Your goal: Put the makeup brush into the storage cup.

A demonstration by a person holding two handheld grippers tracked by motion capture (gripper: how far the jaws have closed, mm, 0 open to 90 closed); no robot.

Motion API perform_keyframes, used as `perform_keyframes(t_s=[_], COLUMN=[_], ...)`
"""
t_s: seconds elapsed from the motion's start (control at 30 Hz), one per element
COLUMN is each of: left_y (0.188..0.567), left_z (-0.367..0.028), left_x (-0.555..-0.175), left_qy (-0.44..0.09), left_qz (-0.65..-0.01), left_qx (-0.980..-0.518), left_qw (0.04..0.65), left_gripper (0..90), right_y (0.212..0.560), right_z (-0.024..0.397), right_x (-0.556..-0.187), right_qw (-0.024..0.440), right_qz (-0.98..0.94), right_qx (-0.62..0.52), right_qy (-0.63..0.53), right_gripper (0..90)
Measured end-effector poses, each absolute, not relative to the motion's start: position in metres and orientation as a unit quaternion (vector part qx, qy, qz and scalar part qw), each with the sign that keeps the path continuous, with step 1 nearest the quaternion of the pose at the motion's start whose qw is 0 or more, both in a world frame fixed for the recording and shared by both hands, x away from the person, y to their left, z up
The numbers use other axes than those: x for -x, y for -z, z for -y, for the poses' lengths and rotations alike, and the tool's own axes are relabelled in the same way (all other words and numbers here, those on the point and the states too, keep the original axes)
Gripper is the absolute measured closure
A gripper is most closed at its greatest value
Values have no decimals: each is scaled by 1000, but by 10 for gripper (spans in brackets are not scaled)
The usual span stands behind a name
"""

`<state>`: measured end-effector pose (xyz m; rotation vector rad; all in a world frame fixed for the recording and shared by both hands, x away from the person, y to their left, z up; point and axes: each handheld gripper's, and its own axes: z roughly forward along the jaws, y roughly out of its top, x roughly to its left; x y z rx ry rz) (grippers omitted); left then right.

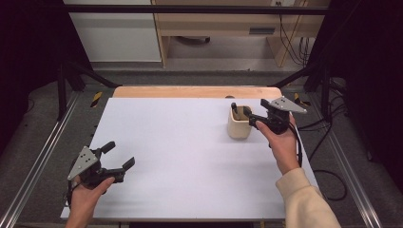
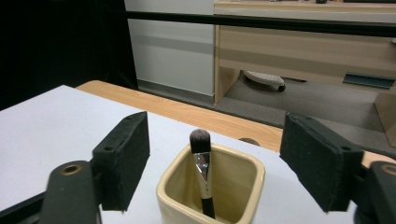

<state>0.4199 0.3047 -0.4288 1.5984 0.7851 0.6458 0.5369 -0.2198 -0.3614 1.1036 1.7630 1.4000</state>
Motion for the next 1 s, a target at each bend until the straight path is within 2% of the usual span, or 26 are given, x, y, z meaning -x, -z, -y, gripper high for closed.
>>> perform_keyframes(t_s=[0.3,1.0], left_y=[429,428], left_z=[-305,-305], left_x=[-420,-419], left_qy=[-277,-275], left_qz=[-336,-328], left_qx=[-685,-686], left_qw=[584,588], left_gripper=[31,26], right_y=[357,357], right_z=[216,215], right_x=[-532,-512], right_qw=[317,305], right_qz=[-668,-676], right_qx=[-416,-390], right_qy=[-529,-546], right_gripper=[41,45])
